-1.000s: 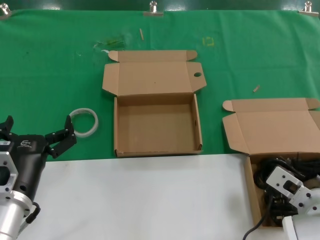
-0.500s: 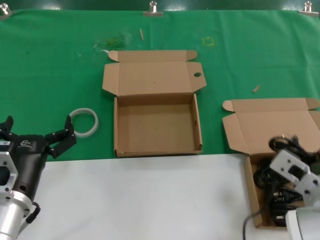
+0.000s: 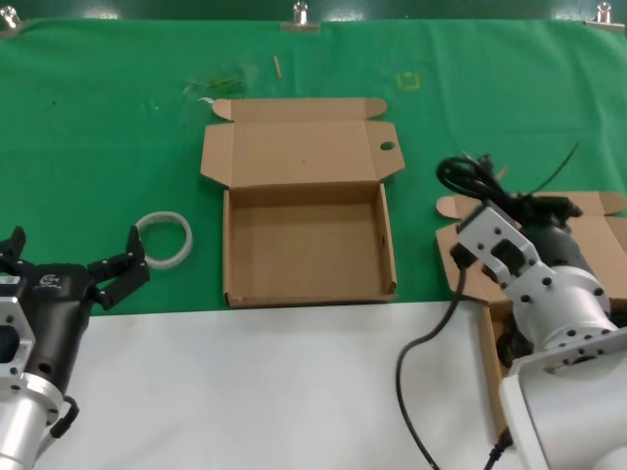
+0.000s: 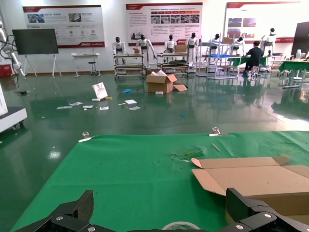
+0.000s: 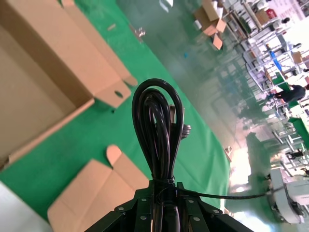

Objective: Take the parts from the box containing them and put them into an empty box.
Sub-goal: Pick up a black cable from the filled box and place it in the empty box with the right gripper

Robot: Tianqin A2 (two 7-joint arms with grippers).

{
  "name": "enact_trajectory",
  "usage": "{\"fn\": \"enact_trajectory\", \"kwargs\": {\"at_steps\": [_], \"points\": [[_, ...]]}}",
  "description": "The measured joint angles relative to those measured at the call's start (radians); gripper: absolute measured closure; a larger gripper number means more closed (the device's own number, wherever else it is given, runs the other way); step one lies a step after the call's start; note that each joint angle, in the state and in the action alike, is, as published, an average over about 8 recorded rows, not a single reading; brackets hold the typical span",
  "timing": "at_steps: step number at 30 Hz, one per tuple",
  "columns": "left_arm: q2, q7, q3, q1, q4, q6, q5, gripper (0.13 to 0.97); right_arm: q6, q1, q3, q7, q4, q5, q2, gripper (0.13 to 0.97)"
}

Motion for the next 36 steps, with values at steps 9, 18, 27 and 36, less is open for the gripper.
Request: {"fn": "enact_trajectory", "kwargs": {"at_steps": [9, 18, 27, 36], "points": [[0.0, -0.001, 0.0, 0.0, 0.0, 0.0, 0.0, 0.132, -0.133, 0.118, -0.165, 0.188, -0.185, 0.018, 0.003, 0.878], [0.0, 0.0, 0.0, 0.0, 0.0, 0.0, 0.0, 0.132, -0.321, 0.299, -0.435, 0.461, -0.487, 0.026, 0.006, 0.878], [0.0, 0.0, 0.0, 0.0, 0.0, 0.0, 0.0, 0.132, -0.348, 0.359, -0.576, 0.604, -0.56, 0.027, 0.008, 0.878], [0.0, 0.0, 0.0, 0.0, 0.0, 0.0, 0.0, 0.132, -0.293, 0.328, -0.585, 0.622, -0.507, 0.027, 0.011, 0.878]]}}
